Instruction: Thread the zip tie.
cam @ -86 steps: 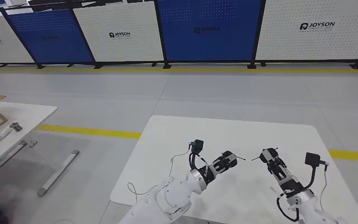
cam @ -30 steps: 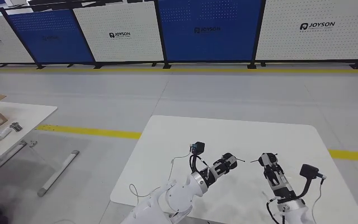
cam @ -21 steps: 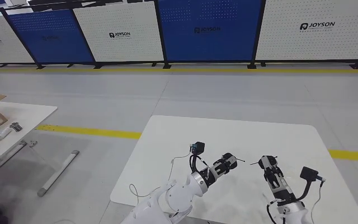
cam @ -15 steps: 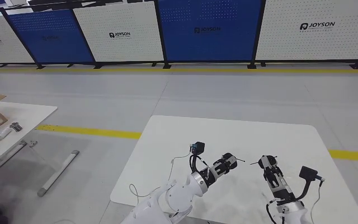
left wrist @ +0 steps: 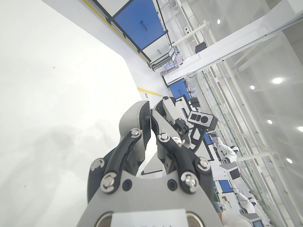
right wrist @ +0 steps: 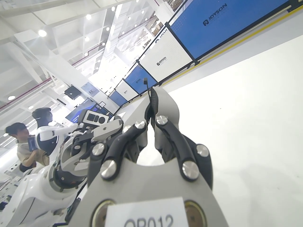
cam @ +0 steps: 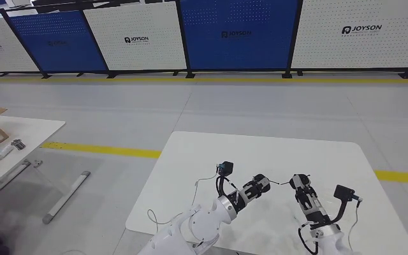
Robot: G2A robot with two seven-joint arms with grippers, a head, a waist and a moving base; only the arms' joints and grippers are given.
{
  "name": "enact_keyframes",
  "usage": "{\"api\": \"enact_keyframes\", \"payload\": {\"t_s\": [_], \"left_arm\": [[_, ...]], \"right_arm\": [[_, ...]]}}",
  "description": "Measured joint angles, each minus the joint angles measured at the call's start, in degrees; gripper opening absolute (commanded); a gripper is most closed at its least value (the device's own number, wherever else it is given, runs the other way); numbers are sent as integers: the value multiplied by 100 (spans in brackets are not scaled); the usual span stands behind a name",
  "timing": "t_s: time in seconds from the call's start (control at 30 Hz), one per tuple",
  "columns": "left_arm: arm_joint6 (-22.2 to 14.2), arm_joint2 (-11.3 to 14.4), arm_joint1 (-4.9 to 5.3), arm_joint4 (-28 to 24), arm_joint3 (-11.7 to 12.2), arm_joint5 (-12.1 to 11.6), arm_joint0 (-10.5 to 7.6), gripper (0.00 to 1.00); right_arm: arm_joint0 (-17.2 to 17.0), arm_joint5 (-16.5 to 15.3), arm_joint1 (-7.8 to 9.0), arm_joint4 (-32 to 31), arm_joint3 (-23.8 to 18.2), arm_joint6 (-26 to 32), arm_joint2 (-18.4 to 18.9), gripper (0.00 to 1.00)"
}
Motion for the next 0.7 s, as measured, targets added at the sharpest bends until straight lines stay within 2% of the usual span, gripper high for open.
{"api": "enact_keyframes", "payload": {"t_s": [0.2, 0.7], "left_arm": [[0, 0, 0, 0, 0, 0, 0, 0], [0, 0, 0, 0, 0, 0, 0, 0]], "right_arm": [[12, -95, -20, 37, 56, -131, -34, 0], [109, -62, -67, -52, 162, -287, -104, 0]]}}
